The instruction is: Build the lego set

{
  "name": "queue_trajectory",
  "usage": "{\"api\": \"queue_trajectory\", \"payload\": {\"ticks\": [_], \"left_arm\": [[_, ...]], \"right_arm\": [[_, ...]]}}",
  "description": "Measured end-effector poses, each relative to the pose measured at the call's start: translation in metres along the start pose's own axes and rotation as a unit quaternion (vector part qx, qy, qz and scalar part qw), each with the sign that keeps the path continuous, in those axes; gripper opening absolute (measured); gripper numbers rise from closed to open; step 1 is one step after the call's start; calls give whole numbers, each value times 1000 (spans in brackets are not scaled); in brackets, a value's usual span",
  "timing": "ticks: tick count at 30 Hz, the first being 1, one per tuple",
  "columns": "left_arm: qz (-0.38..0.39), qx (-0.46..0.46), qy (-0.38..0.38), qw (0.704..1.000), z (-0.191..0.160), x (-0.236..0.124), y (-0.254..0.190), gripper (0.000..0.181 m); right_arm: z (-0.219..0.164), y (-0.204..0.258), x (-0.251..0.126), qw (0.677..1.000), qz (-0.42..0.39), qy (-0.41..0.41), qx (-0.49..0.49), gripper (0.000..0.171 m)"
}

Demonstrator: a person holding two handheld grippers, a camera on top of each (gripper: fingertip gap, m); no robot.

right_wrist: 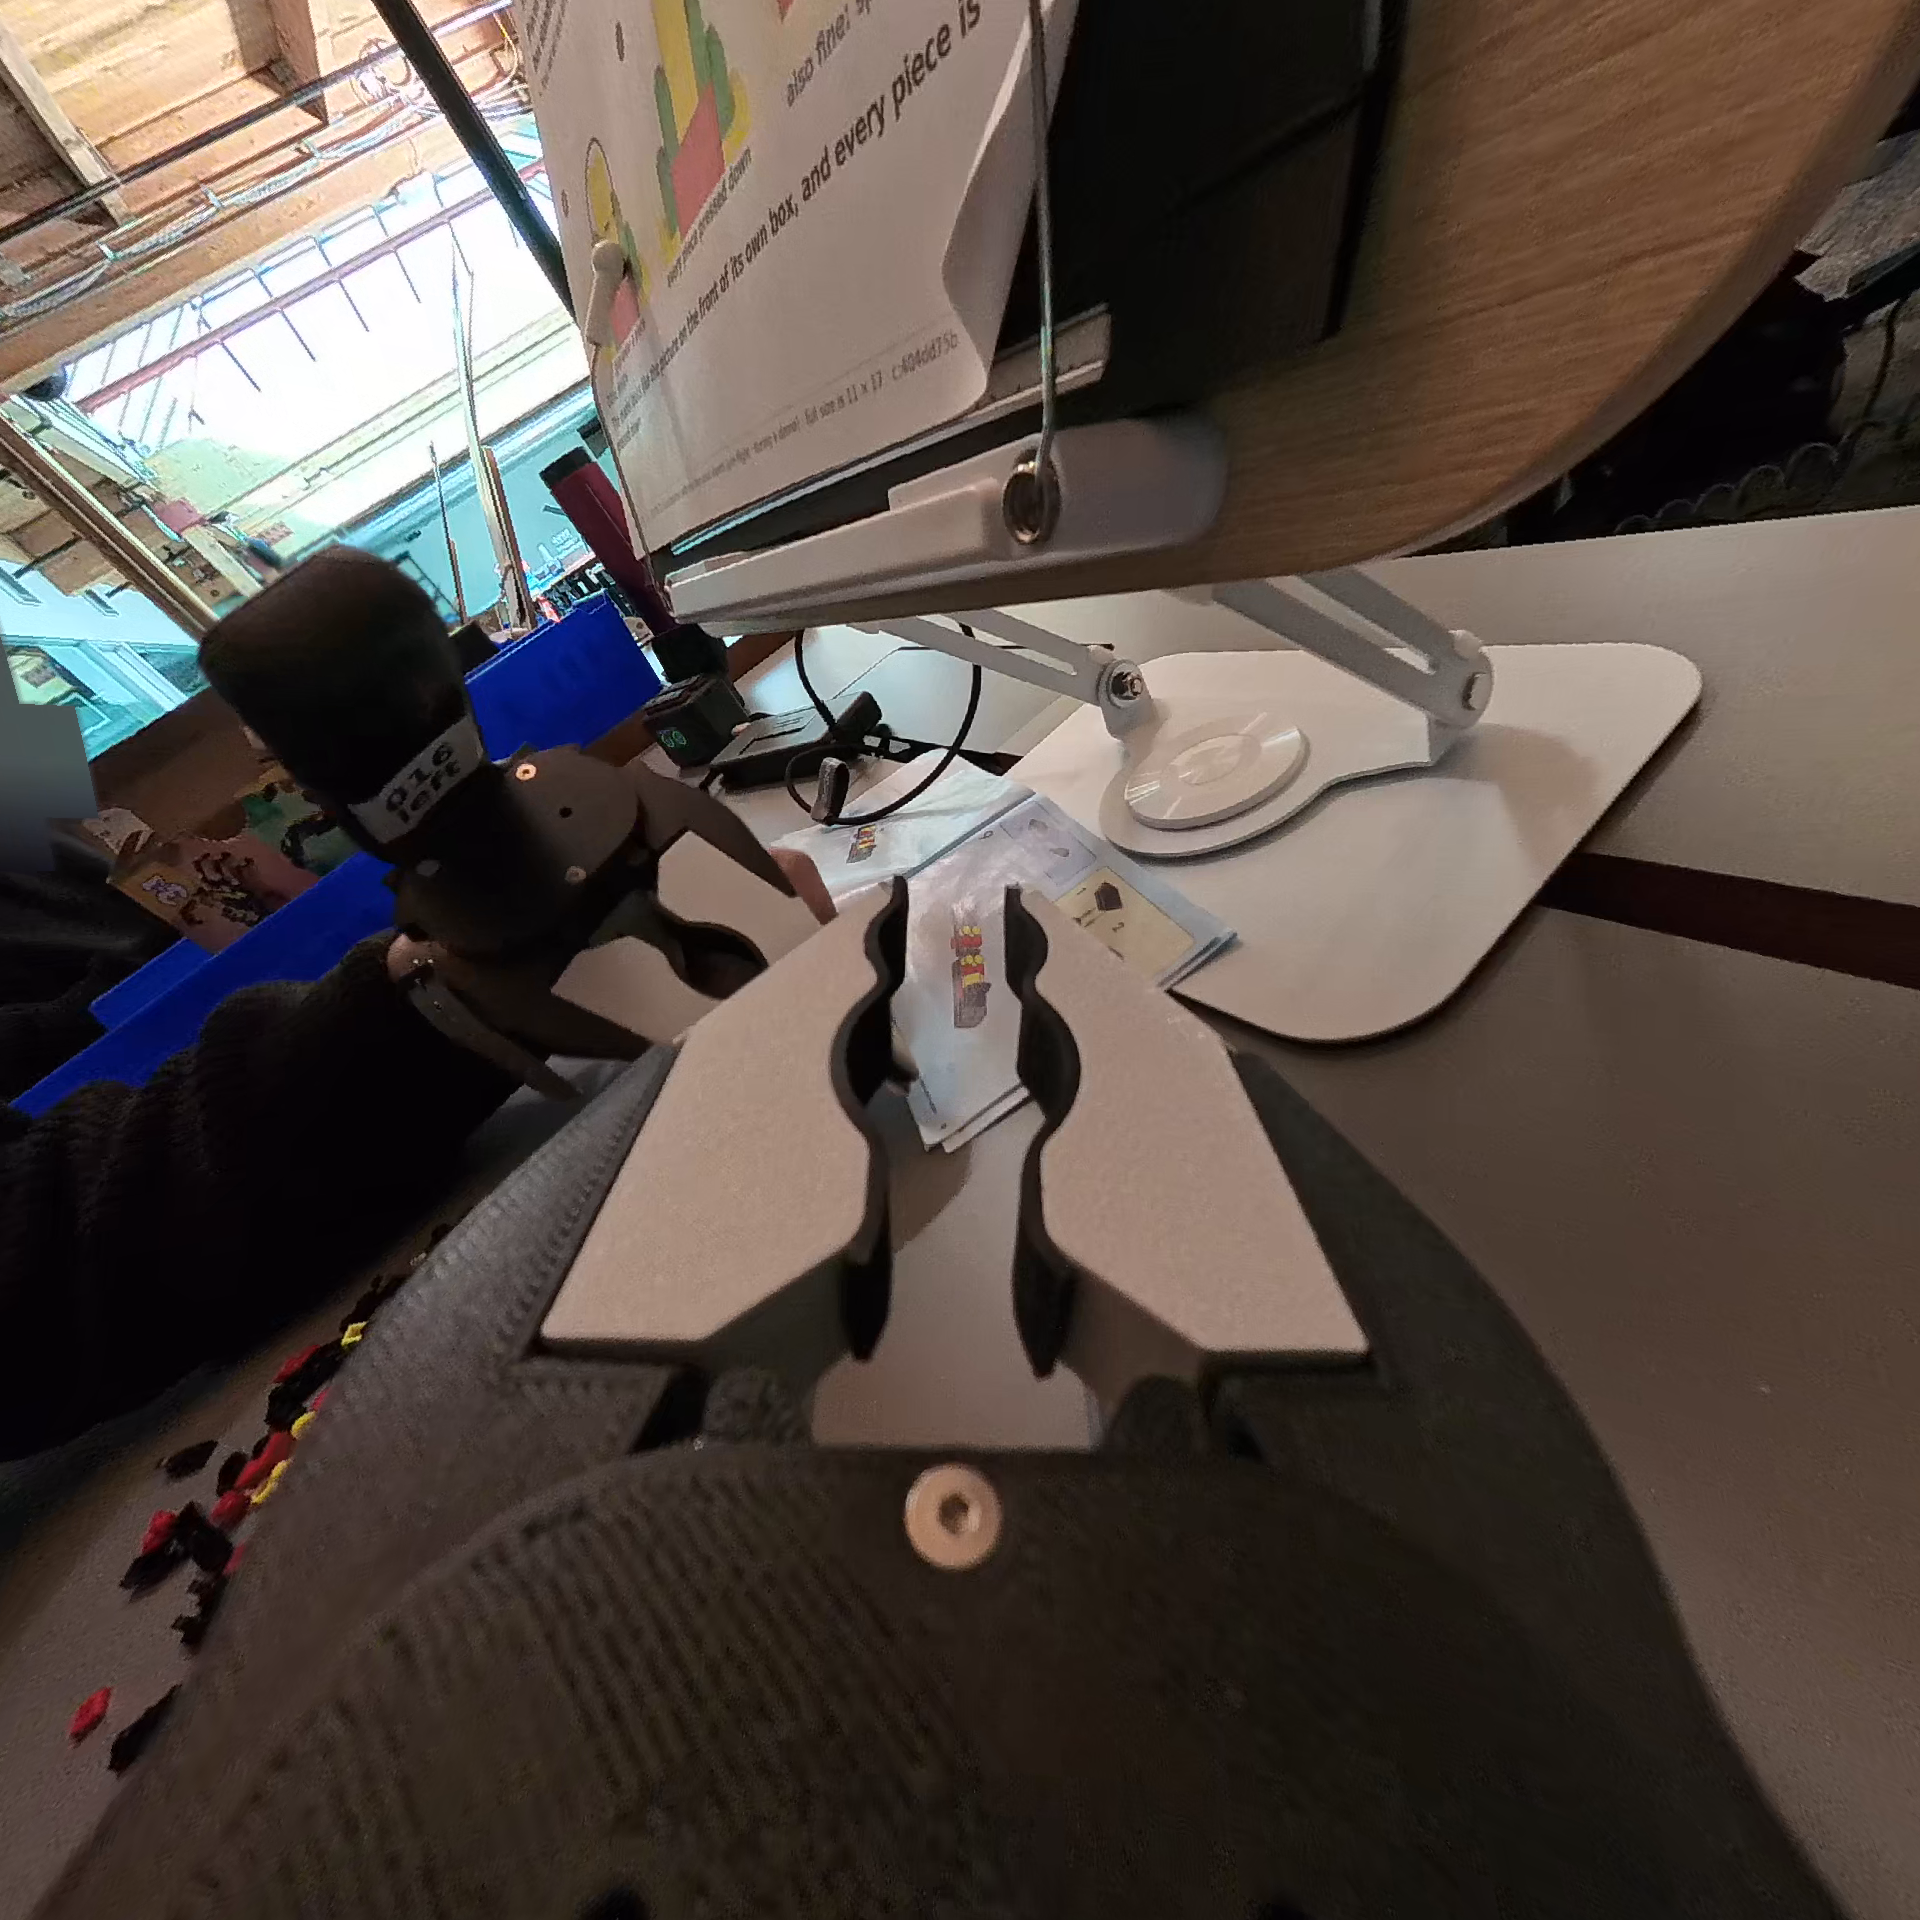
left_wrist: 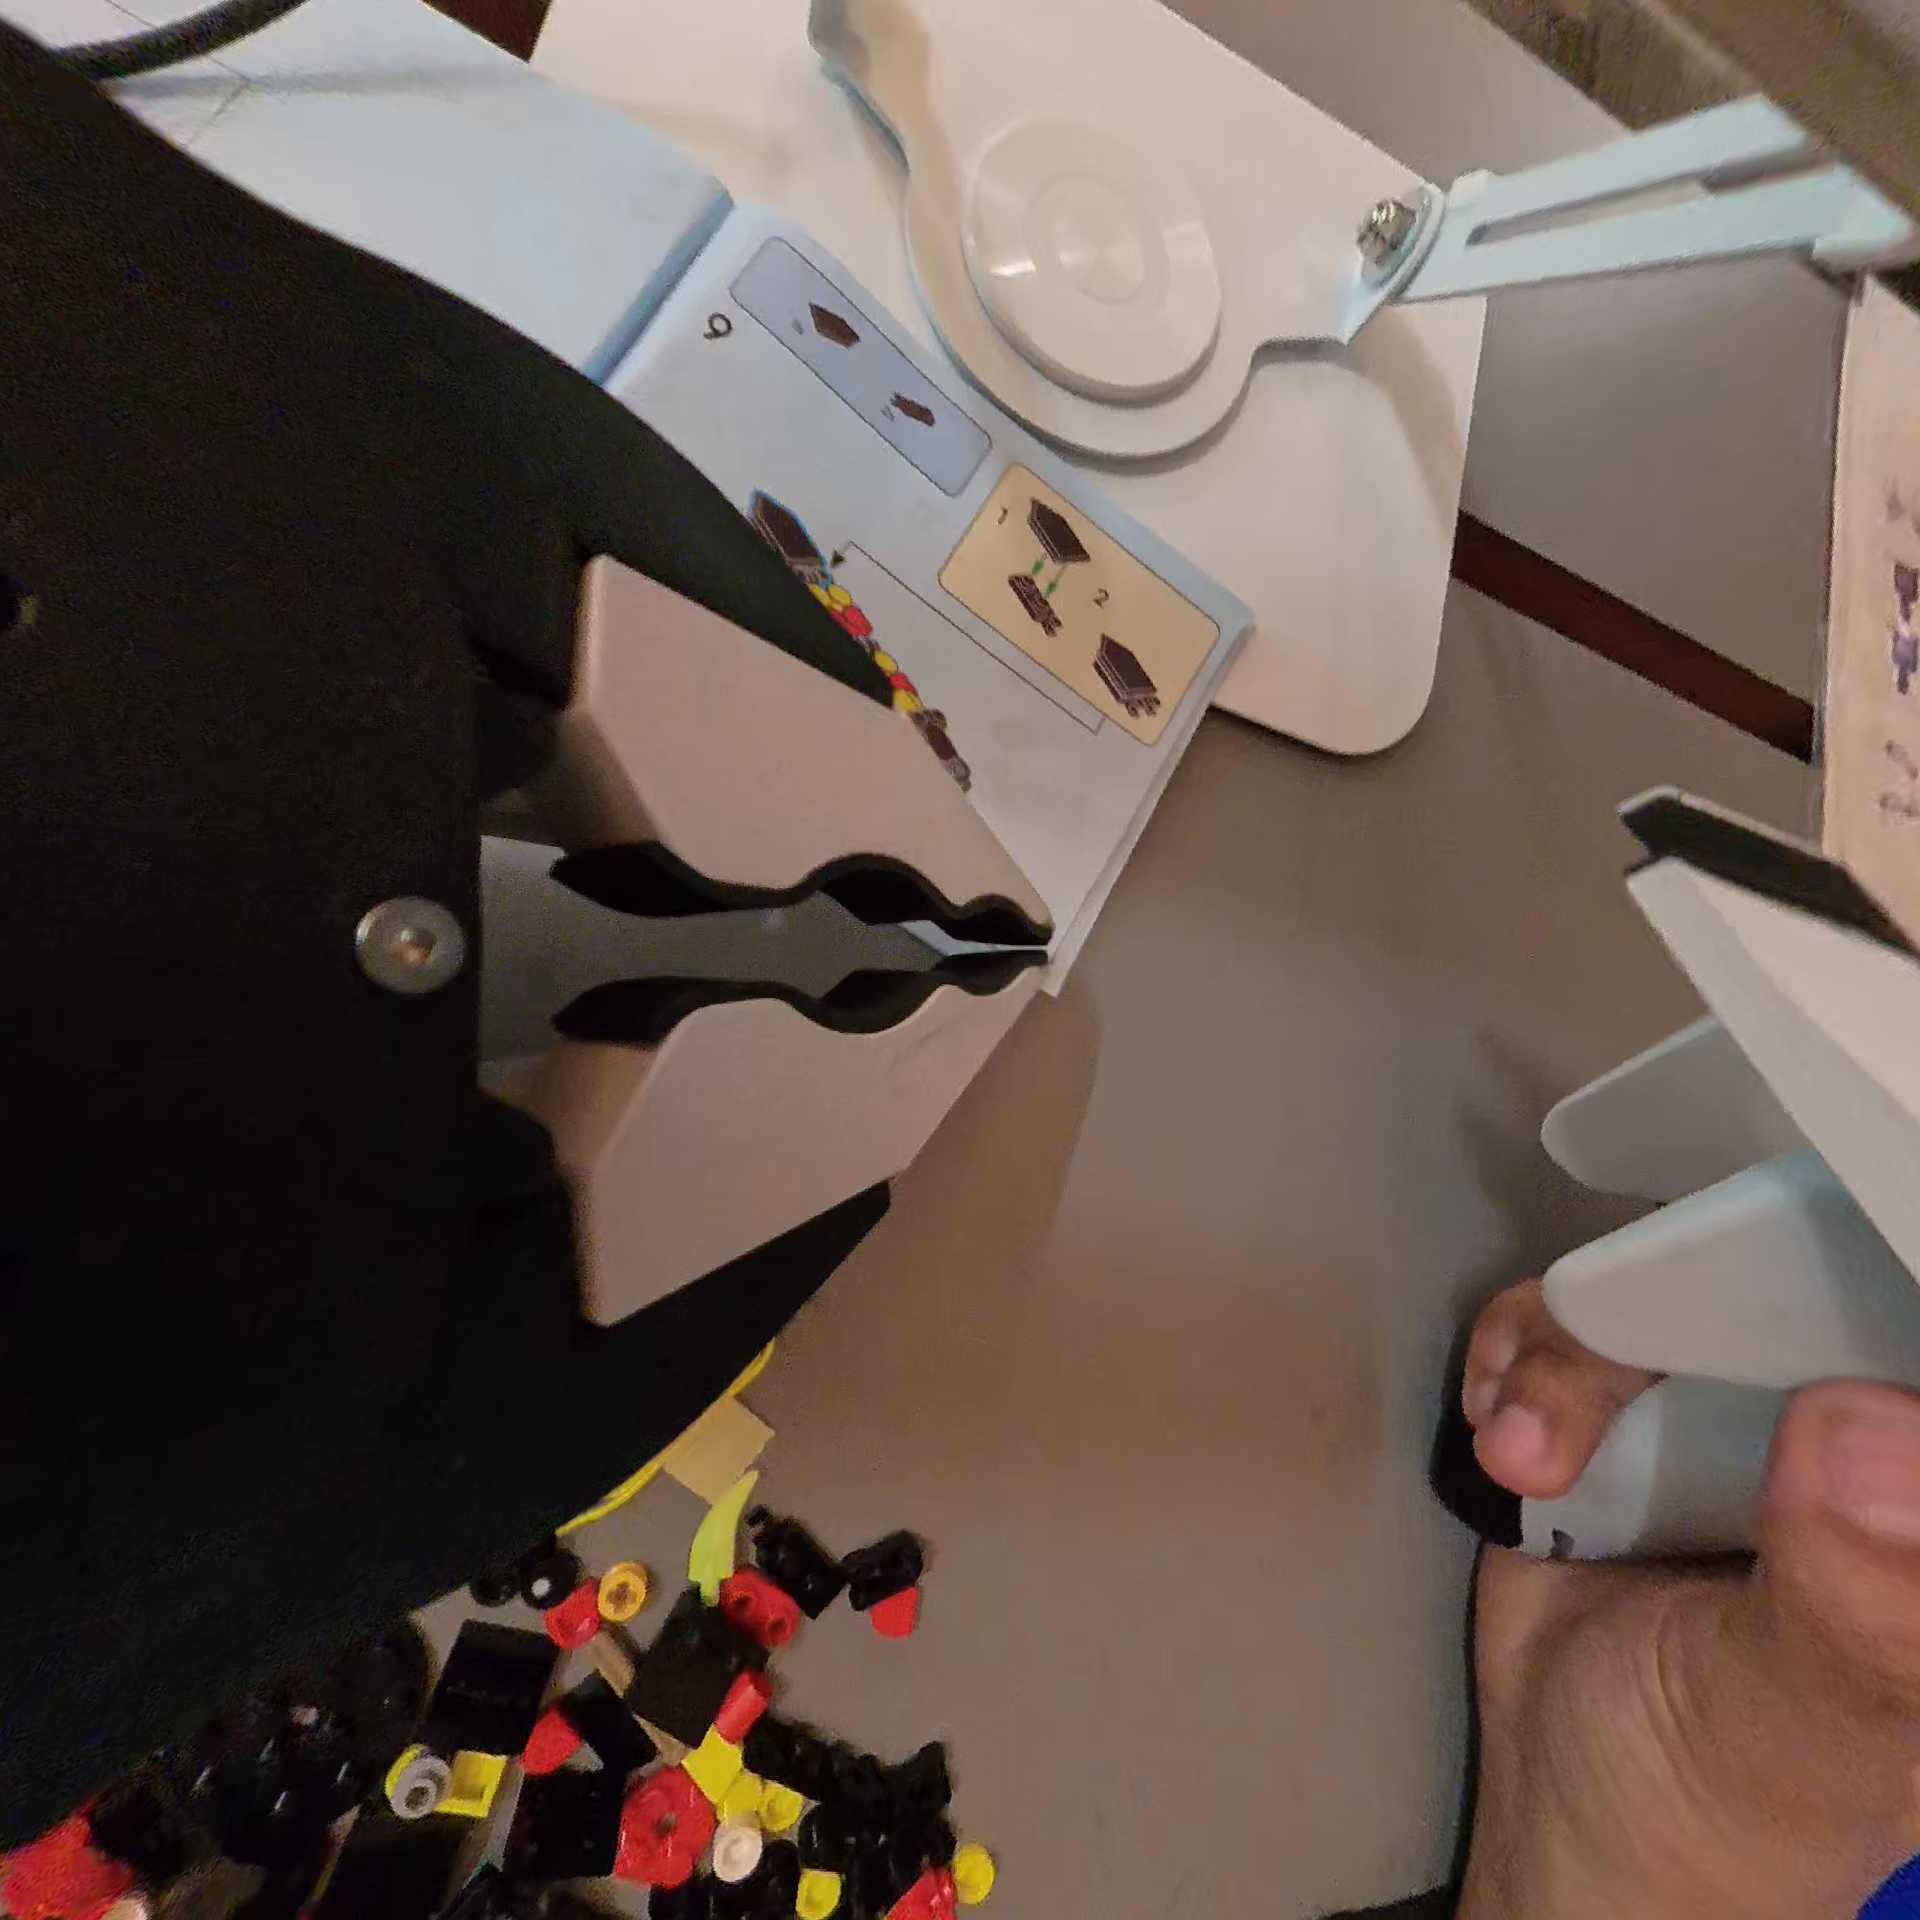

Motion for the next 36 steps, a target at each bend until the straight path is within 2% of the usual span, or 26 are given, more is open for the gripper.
{"api": "queue_trajectory", "payload": {"ticks": [6, 18, 26, 31, 36], "left_arm": [[-4, 24, 25, 999, 0, 8, -8, 8], [2, 23, 37, 999, -1, 10, -8, 0], [-3, 19, 29, 999, 0, 9, -7, 0], [-10, 29, 34, 999, 0, 10, -11, 9], [-4, 27, 40, 999, -1, 11, -10, 4]], "right_arm": [[0, 0, 0, 1000, 0, 0, 1, 17], [0, 0, 0, 1000, -1, 0, 0, 17], [0, 0, 0, 1000, 0, 0, 1, 17], [0, 0, 0, 1000, -1, 0, 0, 17], [0, 0, 0, 1000, -1, 1, -1, 17]]}}
Point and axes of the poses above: each gripper's, where its closed fingertips meet, x out along the fingers, z out of its top, y = z × x across the jaws, the point moved 8 cm from there along -x, back along the fingers, and after that the axes turned 14 degrees about x, right-handed, at the moved point
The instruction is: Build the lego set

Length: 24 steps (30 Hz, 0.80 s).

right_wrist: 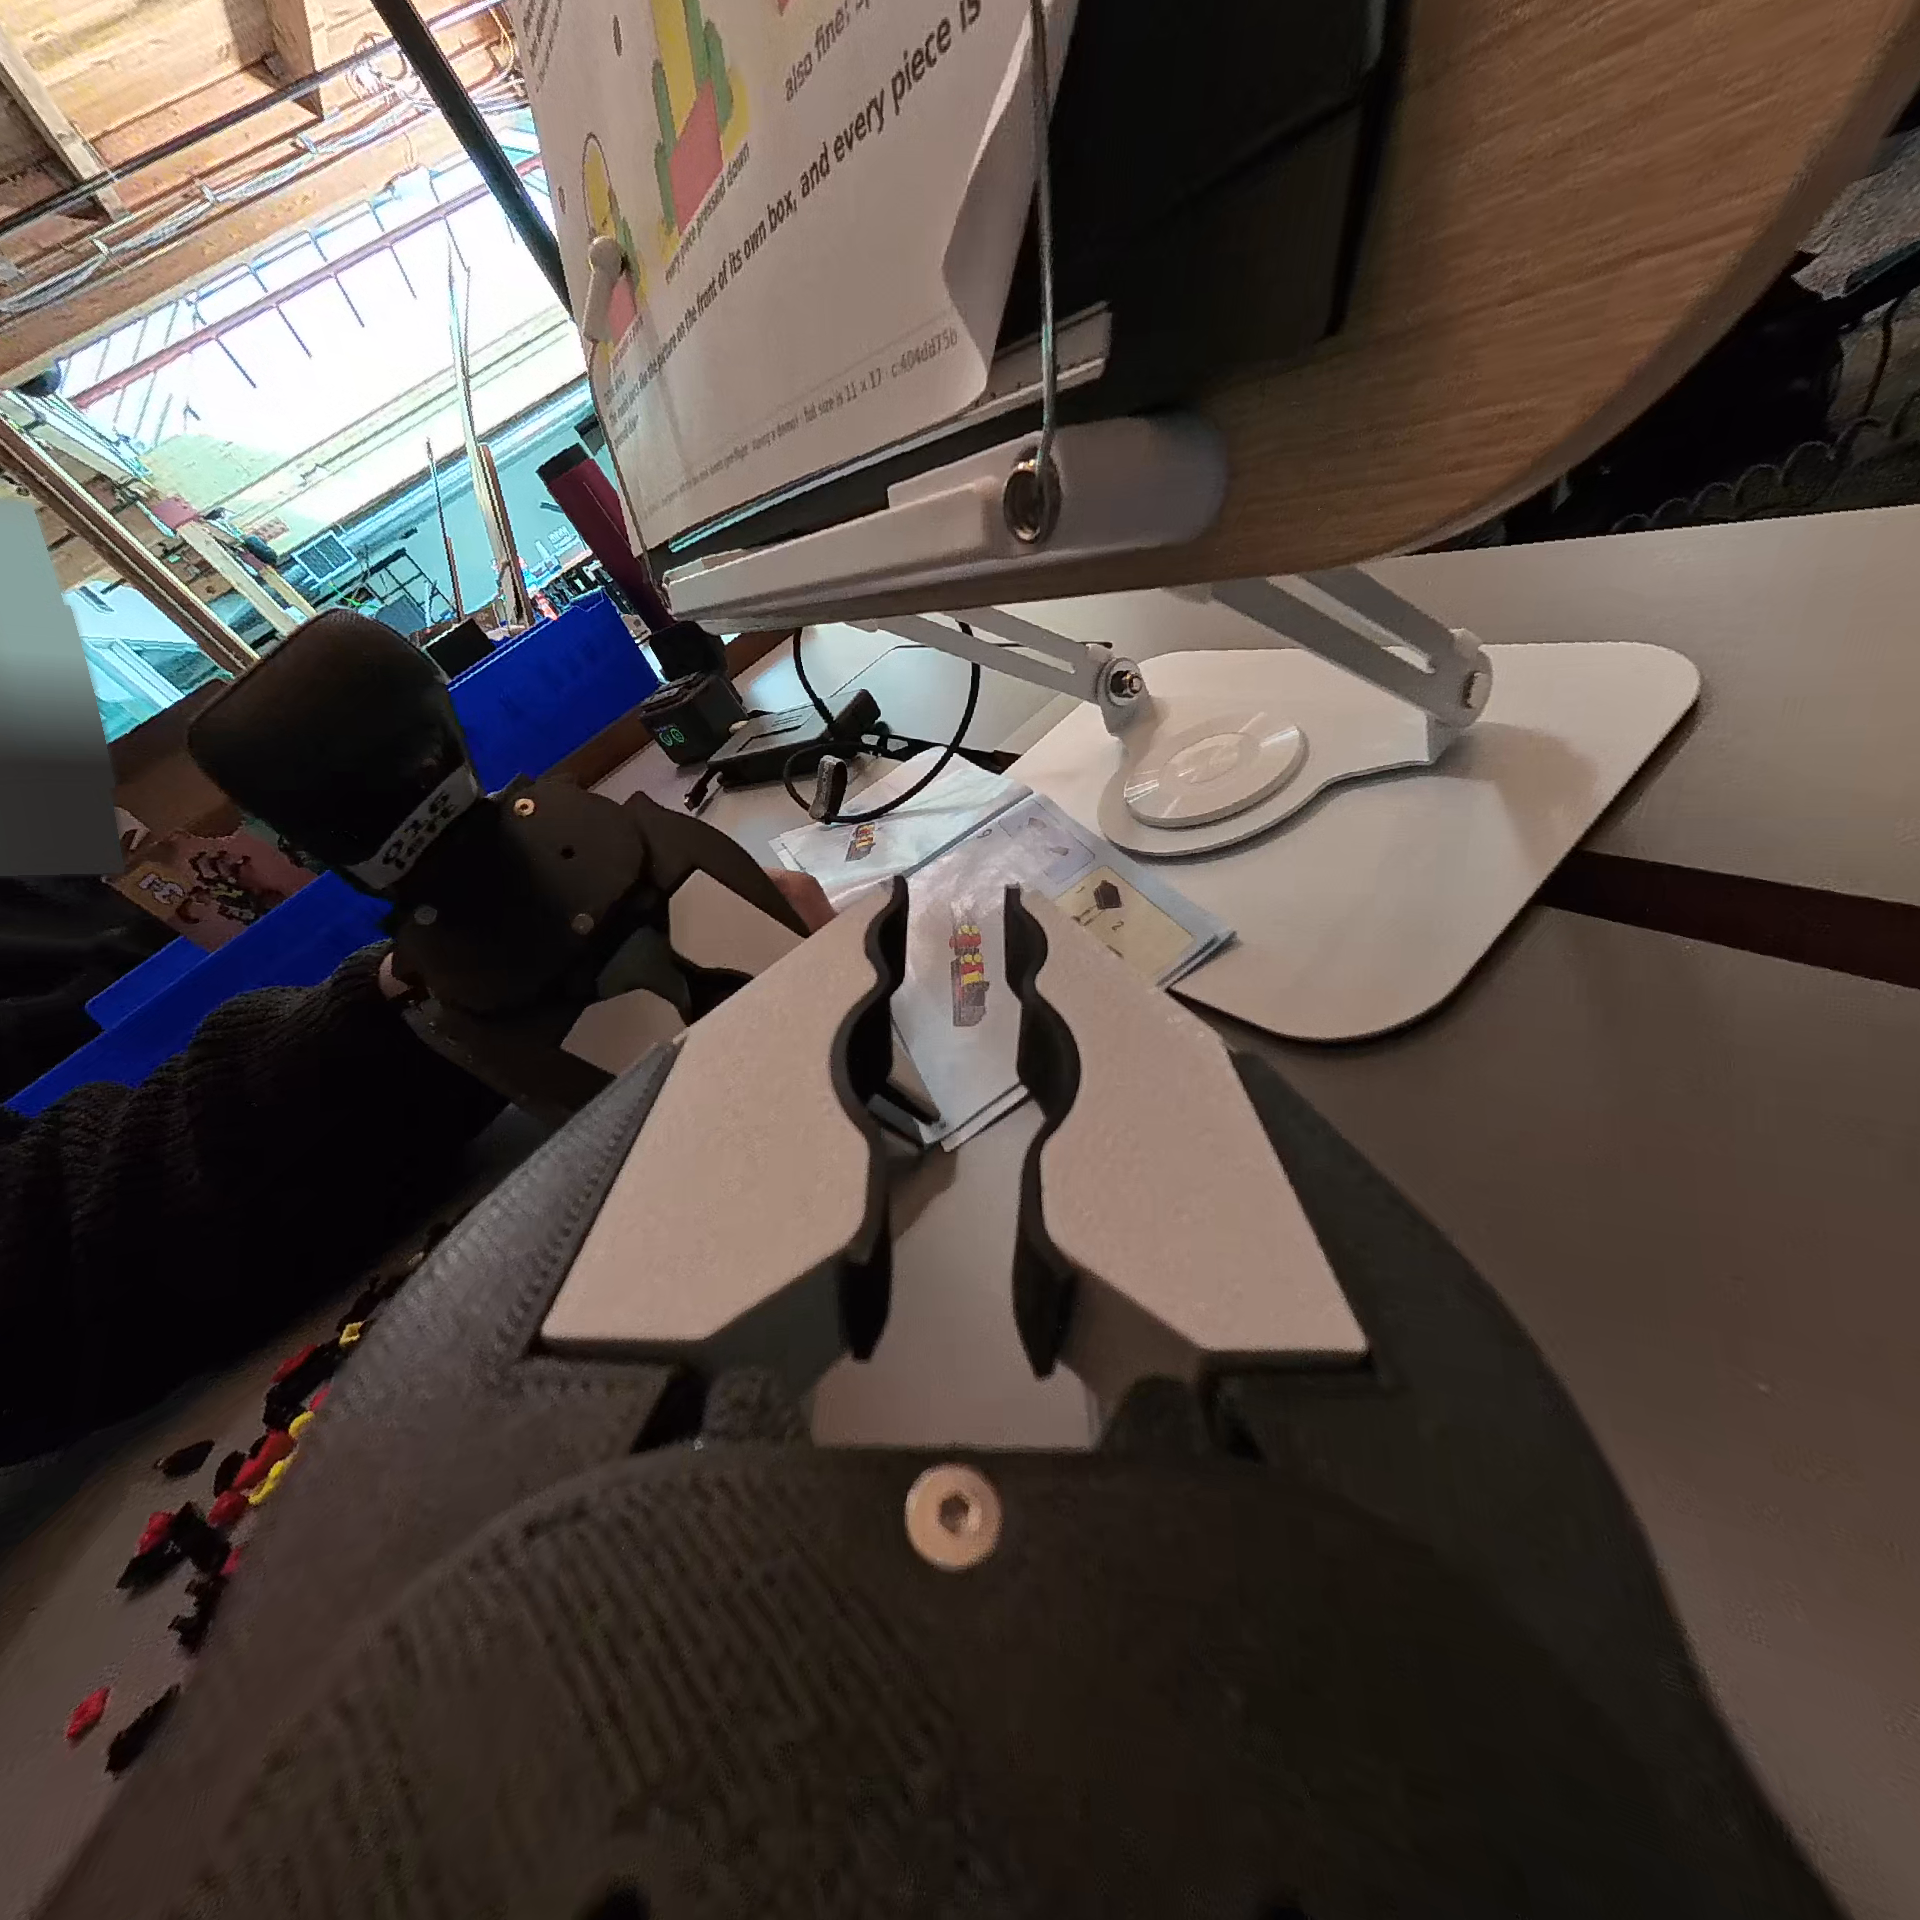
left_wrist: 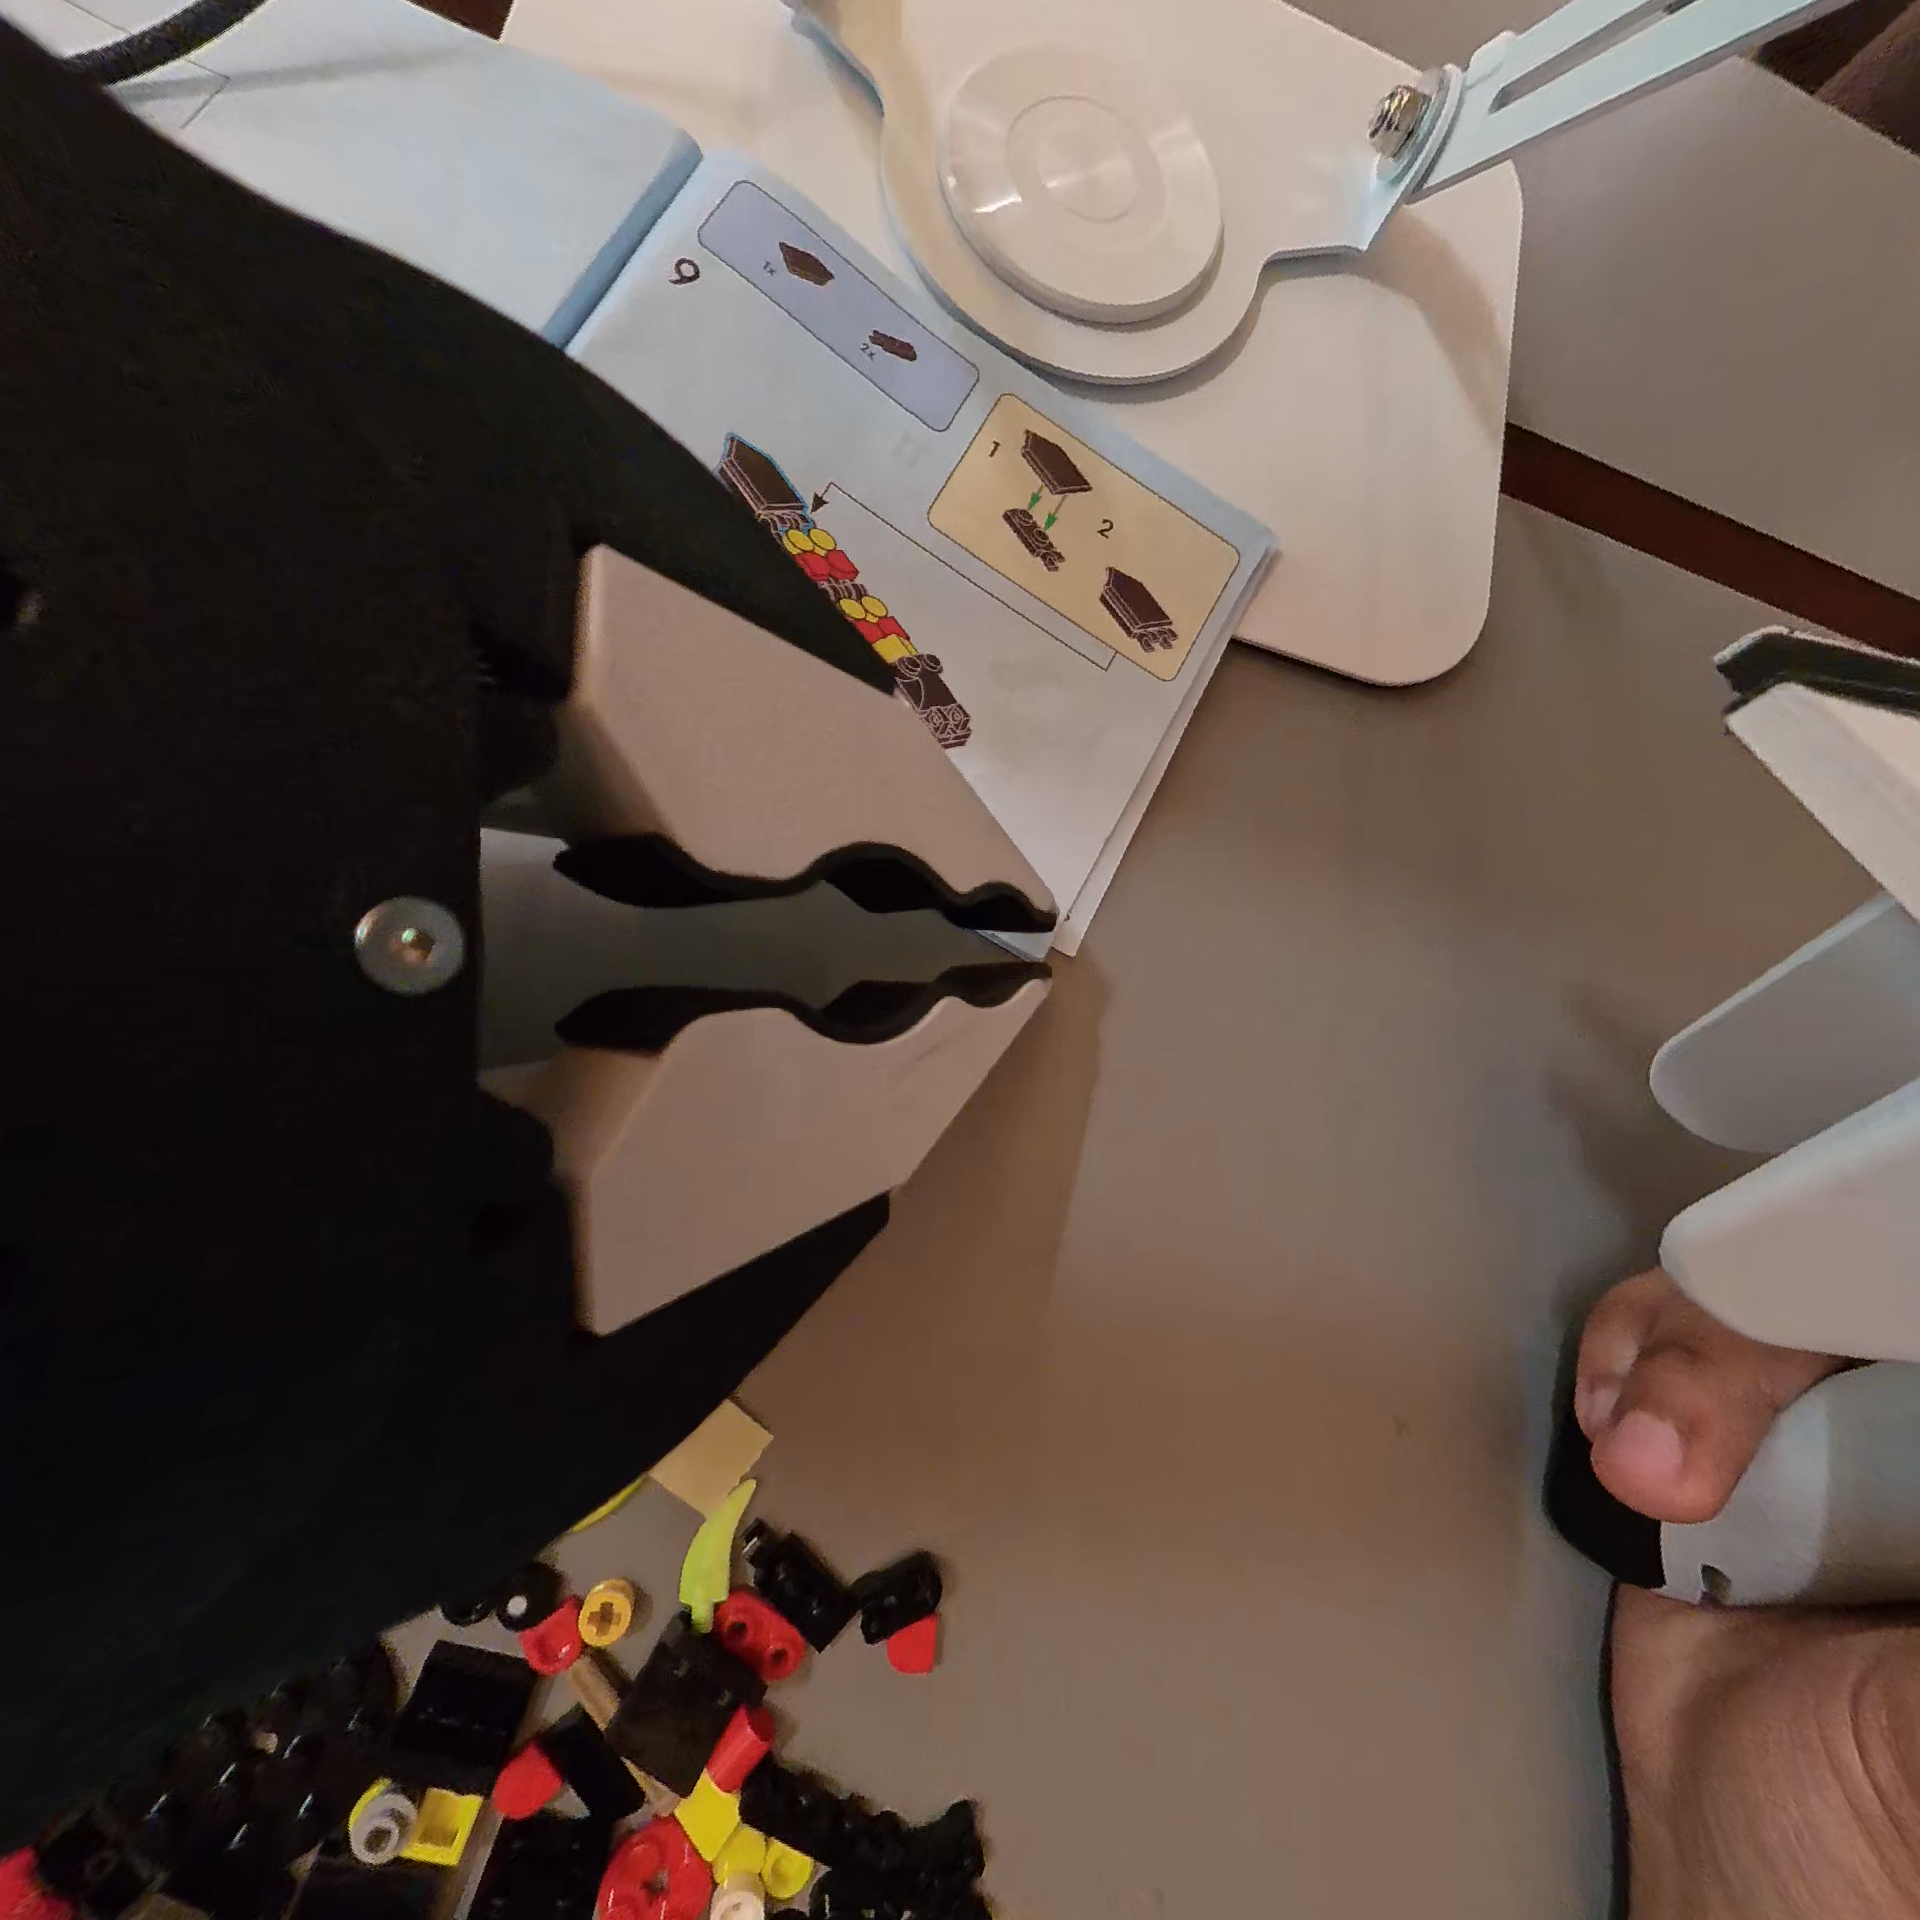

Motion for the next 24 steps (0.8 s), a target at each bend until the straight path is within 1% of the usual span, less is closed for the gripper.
{"api": "queue_trajectory", "payload": {"ticks": [3, 11, 24], "left_arm": [[0, -3, -1, 1000, 0, 0, 1, 0], [1, -9, -3, 1000, 0, -1, 2, 0], [23, -47, -41, 998, -4, -18, 20, 0]], "right_arm": [[0, 0, 0, 1000, 0, 0, 1, 17], [0, 0, 0, 1000, 0, 0, 1, 17], [0, 0, 0, 1000, 1, 0, 2, 17]]}}
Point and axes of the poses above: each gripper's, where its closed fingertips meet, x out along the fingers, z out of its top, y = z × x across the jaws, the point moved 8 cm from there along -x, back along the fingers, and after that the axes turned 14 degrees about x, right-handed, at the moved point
